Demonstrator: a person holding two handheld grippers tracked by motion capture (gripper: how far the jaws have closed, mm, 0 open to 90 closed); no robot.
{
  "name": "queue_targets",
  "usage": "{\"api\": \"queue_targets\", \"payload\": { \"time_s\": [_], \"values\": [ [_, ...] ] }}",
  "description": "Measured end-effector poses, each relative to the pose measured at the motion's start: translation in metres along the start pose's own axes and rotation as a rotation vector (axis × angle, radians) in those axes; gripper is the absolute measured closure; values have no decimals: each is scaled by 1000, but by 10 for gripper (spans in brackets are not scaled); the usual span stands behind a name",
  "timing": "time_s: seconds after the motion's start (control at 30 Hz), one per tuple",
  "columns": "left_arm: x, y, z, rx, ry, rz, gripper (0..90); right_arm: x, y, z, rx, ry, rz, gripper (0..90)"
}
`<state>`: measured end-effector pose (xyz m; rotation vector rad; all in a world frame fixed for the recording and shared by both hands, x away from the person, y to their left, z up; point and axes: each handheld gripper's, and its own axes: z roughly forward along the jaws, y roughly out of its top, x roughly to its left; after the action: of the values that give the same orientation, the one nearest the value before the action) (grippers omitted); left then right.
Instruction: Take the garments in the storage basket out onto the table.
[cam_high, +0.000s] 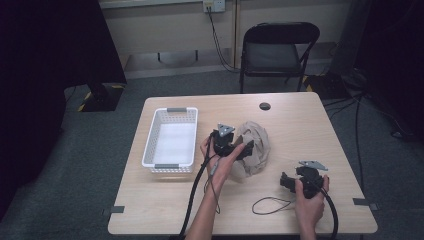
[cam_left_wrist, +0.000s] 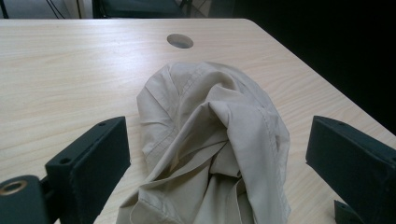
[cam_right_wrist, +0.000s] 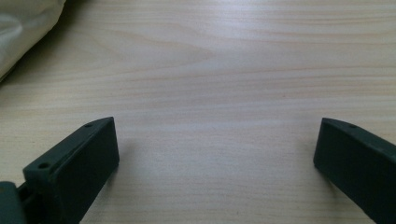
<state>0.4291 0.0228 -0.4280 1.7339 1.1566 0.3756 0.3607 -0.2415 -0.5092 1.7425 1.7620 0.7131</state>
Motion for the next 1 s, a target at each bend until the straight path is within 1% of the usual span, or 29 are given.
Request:
{"api": "queue_targets", "payload": {
  "time_s": [0.2, 0.47, 0.53, 0.6, 0.7, 0.83, 0.9, 1.0],
  "values": [
    [-7, 1, -9, -6, -27, 19, 48, 0, 0, 0, 0, 0, 1, 0],
    [-10, 0, -19, -21, -22, 40, 46, 0, 0, 0, 0, 0, 0, 0],
    [-10, -2, -20, -24, -18, 41, 47, 0, 0, 0, 0, 0, 0, 0],
    [-10, -3, -20, -19, -24, 50, 53, 0, 0, 0, 0, 0, 0, 0],
    [-11, -4, -24, -35, -21, 48, 56, 0, 0, 0, 0, 0, 0, 0],
    [-13, -6, -31, -45, -22, 62, 52, 0, 0, 0, 0, 0, 0, 0],
    [-15, -8, -34, -43, -15, 70, 50, 0, 0, 0, 0, 0, 0, 0],
    [-16, -11, -39, -40, -15, 87, 43, 0, 0, 0, 0, 0, 0, 0]
  ]
}}
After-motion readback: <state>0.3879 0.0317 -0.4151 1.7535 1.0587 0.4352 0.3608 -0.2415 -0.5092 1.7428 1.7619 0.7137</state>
